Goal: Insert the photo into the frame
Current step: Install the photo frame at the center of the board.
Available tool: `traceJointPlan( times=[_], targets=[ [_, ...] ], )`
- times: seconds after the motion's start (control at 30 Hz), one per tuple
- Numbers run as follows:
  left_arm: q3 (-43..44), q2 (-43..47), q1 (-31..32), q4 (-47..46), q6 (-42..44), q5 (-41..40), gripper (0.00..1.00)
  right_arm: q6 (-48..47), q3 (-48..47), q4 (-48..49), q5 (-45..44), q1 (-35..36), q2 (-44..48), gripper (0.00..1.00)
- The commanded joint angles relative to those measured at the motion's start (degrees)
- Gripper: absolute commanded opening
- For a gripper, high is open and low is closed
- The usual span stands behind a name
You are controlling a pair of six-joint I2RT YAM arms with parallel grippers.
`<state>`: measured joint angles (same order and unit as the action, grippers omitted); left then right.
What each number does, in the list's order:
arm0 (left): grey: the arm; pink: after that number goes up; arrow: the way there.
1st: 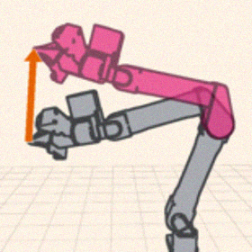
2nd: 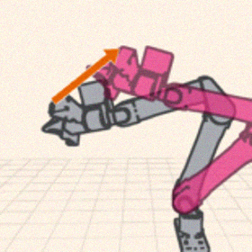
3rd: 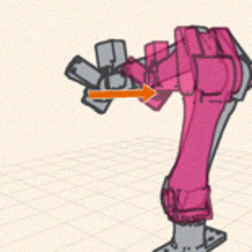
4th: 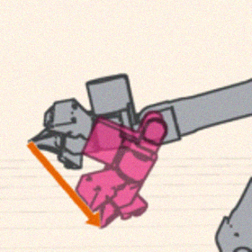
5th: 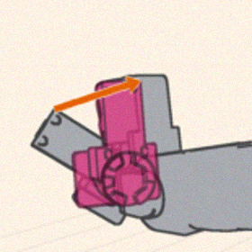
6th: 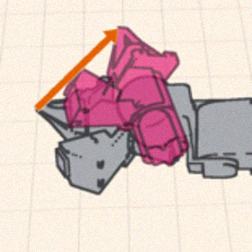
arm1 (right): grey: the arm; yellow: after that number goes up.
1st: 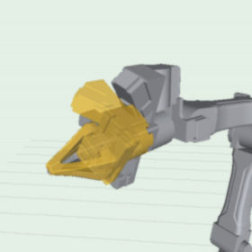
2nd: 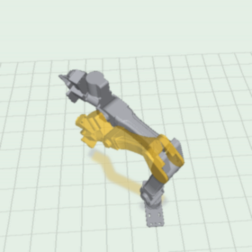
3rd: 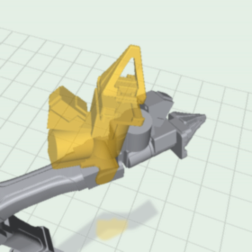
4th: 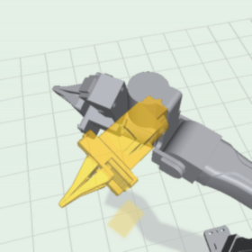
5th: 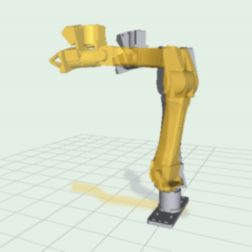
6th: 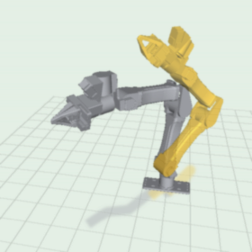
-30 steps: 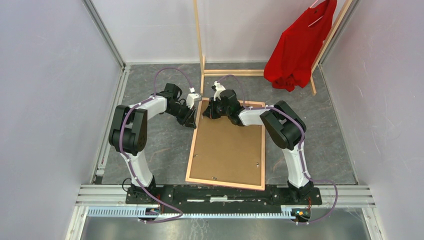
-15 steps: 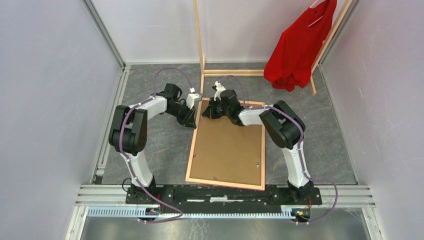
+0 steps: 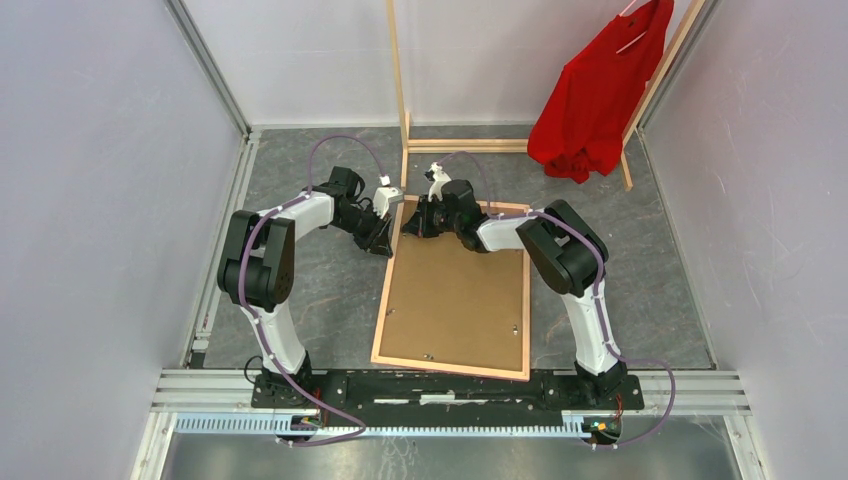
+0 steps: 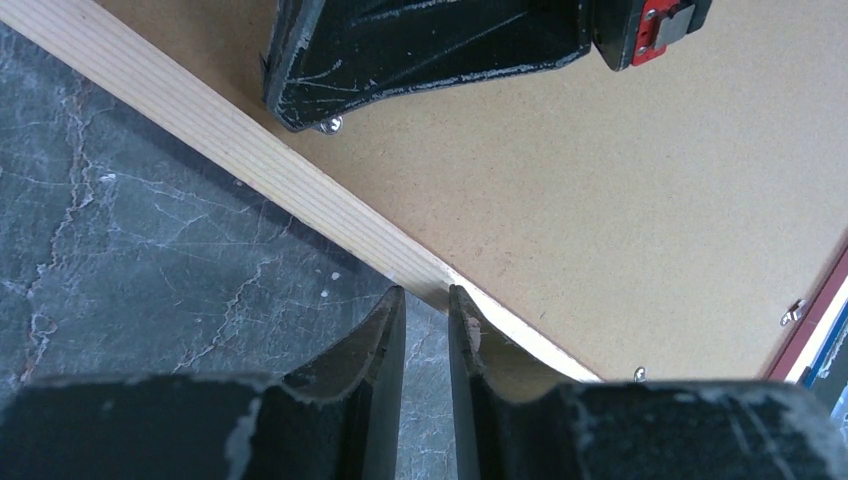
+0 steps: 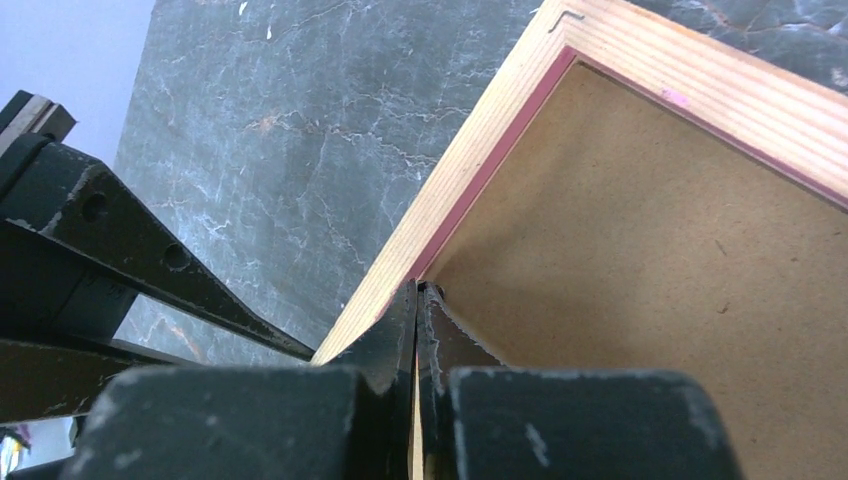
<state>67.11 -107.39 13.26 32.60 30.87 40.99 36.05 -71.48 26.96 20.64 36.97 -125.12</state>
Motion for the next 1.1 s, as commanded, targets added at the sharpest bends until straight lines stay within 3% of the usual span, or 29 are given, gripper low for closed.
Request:
traceJointPlan(
  times=[0.0, 0.43, 1.07],
  targets=[
    [-1.2, 1.1, 0.7, -0.6, 0.5, -1.6, 0.28, 1.0, -1.1, 1.3, 2.9, -0.9, 0.8, 0.00],
    [-1.4, 1.3, 0.7, -0.6, 0.6, -1.8, 0.27, 2.7, 3.1, 4.3, 4.4, -3.5, 0.5, 0.00],
    [-1.4, 1.2, 0.8, -0.6, 0.8, -1.9, 0.25, 0.6, -0.5, -0.1, 4.3, -1.5, -2.2, 0.00]
  ],
)
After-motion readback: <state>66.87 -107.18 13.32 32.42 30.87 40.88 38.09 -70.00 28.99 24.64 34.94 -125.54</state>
